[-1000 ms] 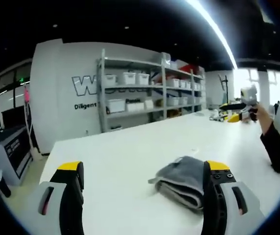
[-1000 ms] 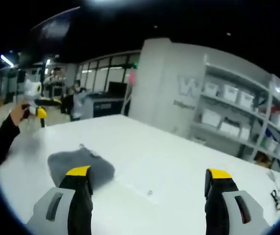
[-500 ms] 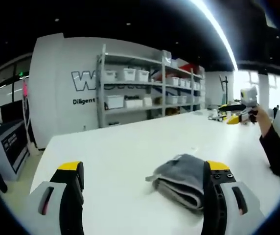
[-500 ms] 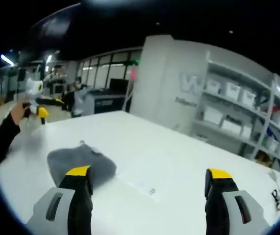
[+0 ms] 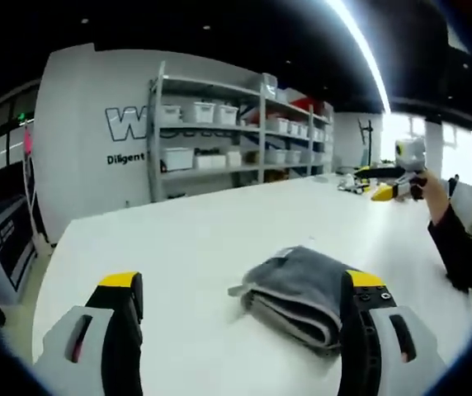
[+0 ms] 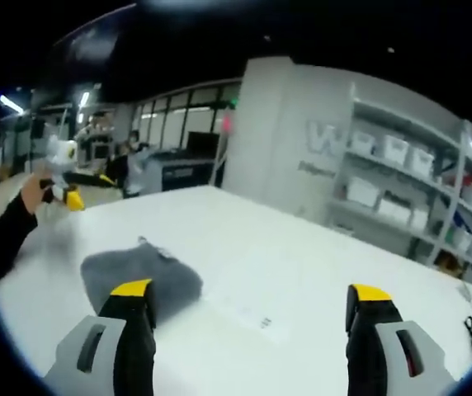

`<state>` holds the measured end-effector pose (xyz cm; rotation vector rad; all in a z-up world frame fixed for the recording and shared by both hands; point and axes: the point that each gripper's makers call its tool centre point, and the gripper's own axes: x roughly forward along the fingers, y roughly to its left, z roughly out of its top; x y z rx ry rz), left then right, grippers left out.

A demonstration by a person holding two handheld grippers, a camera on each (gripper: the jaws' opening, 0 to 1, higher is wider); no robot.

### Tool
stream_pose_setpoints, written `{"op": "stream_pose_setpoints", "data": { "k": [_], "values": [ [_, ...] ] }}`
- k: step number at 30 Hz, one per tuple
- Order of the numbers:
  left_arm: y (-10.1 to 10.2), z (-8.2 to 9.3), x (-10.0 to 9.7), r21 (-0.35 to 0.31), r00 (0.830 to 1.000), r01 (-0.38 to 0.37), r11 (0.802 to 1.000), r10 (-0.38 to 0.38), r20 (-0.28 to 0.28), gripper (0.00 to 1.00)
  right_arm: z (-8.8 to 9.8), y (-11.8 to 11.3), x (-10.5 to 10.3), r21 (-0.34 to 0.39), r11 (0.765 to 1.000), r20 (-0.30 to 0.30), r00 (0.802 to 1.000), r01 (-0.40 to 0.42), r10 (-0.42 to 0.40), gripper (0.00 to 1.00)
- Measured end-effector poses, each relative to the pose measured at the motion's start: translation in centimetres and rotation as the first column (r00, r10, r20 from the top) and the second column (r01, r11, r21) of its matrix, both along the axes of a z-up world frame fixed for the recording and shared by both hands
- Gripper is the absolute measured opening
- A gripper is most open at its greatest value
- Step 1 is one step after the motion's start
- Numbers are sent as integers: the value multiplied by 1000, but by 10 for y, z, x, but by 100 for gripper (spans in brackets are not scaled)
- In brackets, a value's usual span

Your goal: Open the folded towel by lifting each exposed corner and separating the folded layers until the towel lies flat within the target outline without major curled edges

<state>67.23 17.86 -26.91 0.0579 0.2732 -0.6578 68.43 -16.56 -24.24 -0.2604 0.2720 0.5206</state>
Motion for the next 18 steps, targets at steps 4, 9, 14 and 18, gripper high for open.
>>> {"op": "stream_pose_setpoints", "data": {
  "k": [4, 9, 14, 18],
  "values": [
    [5, 4, 4, 4, 999, -34, 999, 33, 17, 98, -6, -6, 4, -57, 998, 5, 999, 34, -33, 96],
    [1, -4, 4, 3, 1000, -23, 1000, 23, 2, 98, -13, -1, 7, -50, 998, -12, 1000, 25, -26, 96],
    [-11, -20, 12, -93, 998, -23, 995, 17, -58, 99, -18, 9, 8, -33, 999, -18, 1000, 2, -3, 97],
    [-19, -36, 13, -112, 995, 3, 994, -14, -97, 97, -26, 13, 11, -57, 998, -31, 1000, -8, 6, 97]
  ]
}}
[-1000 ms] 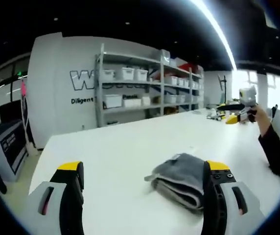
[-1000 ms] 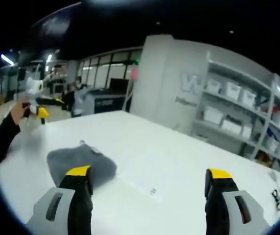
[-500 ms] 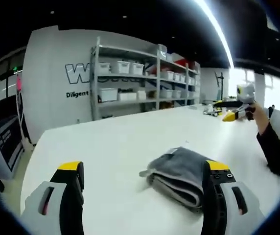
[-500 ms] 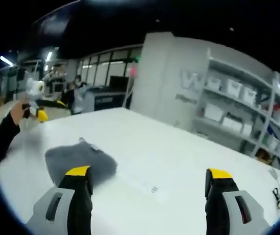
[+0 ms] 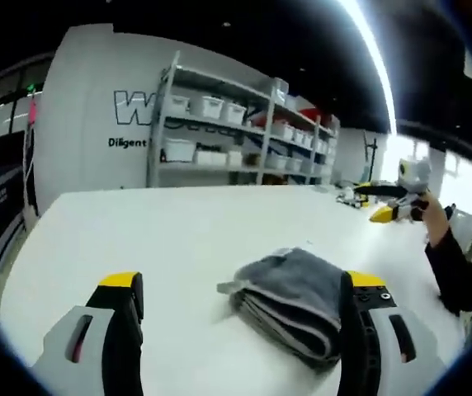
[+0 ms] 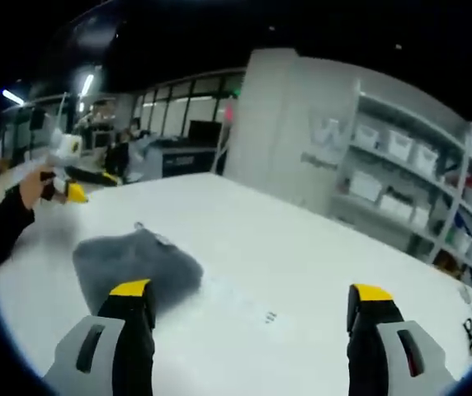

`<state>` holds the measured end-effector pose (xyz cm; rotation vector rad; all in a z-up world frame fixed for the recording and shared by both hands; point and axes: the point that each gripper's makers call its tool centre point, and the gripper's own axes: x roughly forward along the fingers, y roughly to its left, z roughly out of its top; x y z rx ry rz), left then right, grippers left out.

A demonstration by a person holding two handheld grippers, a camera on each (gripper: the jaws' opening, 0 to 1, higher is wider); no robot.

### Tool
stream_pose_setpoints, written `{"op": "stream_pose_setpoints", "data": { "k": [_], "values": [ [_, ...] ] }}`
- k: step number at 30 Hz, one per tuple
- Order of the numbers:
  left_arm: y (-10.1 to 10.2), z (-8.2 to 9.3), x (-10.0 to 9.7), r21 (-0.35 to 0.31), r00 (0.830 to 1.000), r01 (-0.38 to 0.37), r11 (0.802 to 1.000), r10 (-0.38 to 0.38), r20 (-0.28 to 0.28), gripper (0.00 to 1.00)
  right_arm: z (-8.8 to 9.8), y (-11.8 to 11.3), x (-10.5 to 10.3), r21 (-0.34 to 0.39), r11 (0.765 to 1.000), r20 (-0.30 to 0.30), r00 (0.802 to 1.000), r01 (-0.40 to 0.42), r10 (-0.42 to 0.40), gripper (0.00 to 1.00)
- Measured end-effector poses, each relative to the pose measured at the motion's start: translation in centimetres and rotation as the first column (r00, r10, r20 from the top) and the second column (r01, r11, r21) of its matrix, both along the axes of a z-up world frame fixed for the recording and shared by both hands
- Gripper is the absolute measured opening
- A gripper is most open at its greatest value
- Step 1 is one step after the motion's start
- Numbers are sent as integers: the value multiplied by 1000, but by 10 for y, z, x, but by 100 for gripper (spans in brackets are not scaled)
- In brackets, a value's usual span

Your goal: Open the folded towel by lifting each exposed corner and separating the folded layers until the towel lies flat within the target outline without major curled edges

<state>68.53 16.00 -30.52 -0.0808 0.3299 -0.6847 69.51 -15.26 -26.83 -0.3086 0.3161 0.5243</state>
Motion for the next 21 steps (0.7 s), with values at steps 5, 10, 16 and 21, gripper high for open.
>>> {"op": "stream_pose_setpoints", "data": {
  "k": [5, 10, 16, 21],
  "values": [
    [0, -9, -1, 32, 1000, 1, 999, 0, -21, 95, -5, 3, 5, 30, 1000, -11, 1000, 10, -9, 100],
    [-3, -13, -4, 46, 999, 25, 999, -23, -40, 91, -15, 16, 3, 66, 998, -47, 999, -22, 26, 99],
    [-10, -19, -8, 57, 996, 67, 996, -64, -55, 92, -24, 33, 1, 78, 996, -62, 996, -53, 57, 99],
    [-6, -22, -5, 49, 997, 47, 998, -44, -66, 94, -28, 31, 1, 49, 998, -60, 997, -40, 43, 99]
  ]
}}
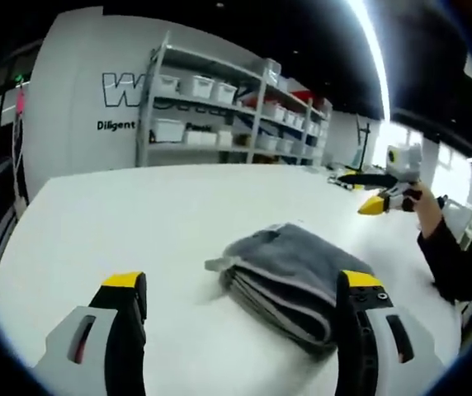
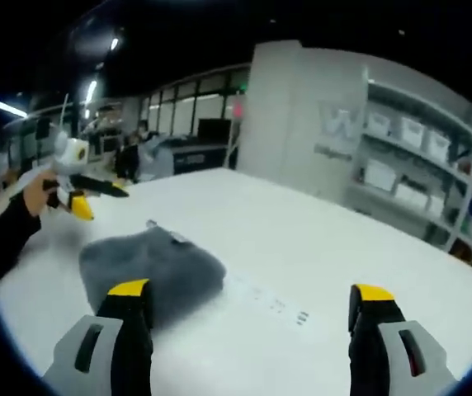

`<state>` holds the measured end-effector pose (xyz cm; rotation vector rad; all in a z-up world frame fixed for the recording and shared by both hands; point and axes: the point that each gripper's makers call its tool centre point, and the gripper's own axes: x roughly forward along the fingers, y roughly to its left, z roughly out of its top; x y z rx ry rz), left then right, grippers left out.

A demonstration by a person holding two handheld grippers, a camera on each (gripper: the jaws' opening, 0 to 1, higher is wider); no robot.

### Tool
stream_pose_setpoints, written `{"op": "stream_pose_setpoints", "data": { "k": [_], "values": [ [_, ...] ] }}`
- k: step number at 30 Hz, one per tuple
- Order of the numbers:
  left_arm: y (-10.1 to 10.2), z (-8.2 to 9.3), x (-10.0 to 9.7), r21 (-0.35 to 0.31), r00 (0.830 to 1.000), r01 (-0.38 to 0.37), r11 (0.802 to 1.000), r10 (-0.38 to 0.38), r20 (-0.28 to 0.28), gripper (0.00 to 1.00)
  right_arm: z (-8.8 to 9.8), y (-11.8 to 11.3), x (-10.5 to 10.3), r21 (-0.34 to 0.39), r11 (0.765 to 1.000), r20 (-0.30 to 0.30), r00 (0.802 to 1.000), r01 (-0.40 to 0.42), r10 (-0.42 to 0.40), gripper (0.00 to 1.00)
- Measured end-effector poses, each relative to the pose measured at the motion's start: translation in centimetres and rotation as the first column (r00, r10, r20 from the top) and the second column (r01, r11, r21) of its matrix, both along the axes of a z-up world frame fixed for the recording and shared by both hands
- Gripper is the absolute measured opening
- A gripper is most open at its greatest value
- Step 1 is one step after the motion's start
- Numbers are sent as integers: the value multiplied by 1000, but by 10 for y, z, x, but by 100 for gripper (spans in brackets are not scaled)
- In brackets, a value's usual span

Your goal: Open the folded towel by lifting each exposed corner and separating the folded layers until the towel lies flat within the target outline without major curled edges

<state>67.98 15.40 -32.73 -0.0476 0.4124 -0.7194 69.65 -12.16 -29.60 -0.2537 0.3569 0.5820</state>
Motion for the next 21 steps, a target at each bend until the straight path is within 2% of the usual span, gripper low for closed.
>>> {"op": "stream_pose_setpoints", "data": {
  "k": [2, 5, 7, 10, 13, 15, 18, 21],
  "values": [
    [0, -2, 1, -1, 1000, -2, 1000, 2, -1, 94, -1, 0, 0, 6, 1000, -5, 1000, 1, -1, 99],
    [2, -12, 3, 48, 1000, -18, 999, 18, -1, 93, -3, 2, 0, 17, 1000, -14, 1000, -1, 2, 99],
    [1, -15, 3, 44, 1000, -11, 999, 12, -11, 93, -7, 3, 1, 15, 1000, -22, 1000, -4, 4, 99],
    [-6, -14, -2, -5, 999, 26, 1000, -26, -28, 92, -12, 8, -2, 56, 998, -60, 998, -27, 31, 96],
    [-14, -12, -5, -76, 997, 55, 996, -59, -50, 91, -14, 21, -8, 173, 983, -121, 989, -65, 87, 93],
    [-19, -13, -6, -137, 994, 66, 988, -77, -76, 90, -16, 25, -10, 222, 972, -150, 983, -73, 108, 91],
    [-23, -23, -9, -134, 989, 100, 986, -113, -96, 91, -29, 29, -14, 221, 972, -183, 976, -80, 122, 90],
    [-35, -28, -23, -170, 971, 172, 970, -197, -139, 85, -41, 31, -14, 197, 977, -203, 972, -80, 121, 89]
  ]
}}
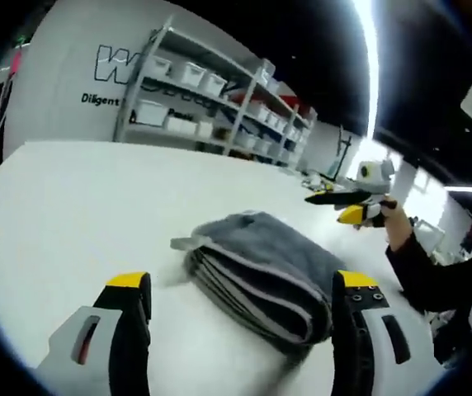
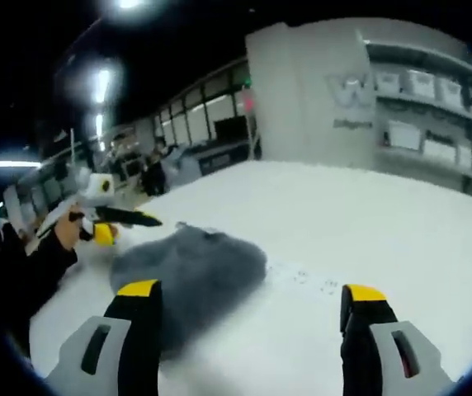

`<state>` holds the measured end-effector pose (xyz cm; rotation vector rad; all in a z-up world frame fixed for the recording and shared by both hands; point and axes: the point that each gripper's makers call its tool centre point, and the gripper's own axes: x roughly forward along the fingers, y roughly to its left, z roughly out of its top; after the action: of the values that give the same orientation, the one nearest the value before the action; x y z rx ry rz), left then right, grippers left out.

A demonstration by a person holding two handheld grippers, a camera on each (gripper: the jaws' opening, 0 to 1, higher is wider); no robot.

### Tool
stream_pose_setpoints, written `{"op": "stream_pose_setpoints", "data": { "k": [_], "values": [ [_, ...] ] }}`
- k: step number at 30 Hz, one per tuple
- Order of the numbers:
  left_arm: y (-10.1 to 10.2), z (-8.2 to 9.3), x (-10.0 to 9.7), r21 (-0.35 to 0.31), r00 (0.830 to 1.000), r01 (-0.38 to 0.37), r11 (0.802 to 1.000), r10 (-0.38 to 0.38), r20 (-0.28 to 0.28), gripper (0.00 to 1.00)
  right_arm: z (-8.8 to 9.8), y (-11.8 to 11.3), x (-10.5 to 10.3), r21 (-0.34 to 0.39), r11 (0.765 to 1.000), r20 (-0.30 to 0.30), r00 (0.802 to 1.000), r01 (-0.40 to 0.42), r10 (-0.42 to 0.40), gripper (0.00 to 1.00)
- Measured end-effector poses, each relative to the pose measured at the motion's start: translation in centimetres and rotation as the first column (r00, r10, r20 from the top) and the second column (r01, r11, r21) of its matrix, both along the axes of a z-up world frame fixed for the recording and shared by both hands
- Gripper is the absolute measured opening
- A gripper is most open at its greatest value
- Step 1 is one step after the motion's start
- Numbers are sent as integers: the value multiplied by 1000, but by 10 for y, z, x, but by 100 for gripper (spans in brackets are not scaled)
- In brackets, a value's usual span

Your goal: Open the folded towel by lifting each exposed corner and separating the folded layers until the towel lies flat within the target outline without major curled edges

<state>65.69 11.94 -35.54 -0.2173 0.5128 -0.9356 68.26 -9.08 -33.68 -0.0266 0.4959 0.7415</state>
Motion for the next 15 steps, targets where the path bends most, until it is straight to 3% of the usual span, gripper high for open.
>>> {"op": "stream_pose_setpoints", "data": {
  "k": [4, 10, 15],
  "values": [
    [0, -1, 4, 11, 1000, -26, 1000, 26, 5, 86, 1, 3, -5, 10, 1000, -9, 1000, -8, 9, 89],
    [-3, 4, -1, -111, 999, -24, 993, 18, -51, 84, -1, 9, -6, 46, 999, -36, 999, -25, 27, 86],
    [-6, 1, -6, -103, 998, -27, 994, 21, -60, 82, -7, 19, -11, 82, 996, -78, 996, -46, 52, 86]
  ]
}}
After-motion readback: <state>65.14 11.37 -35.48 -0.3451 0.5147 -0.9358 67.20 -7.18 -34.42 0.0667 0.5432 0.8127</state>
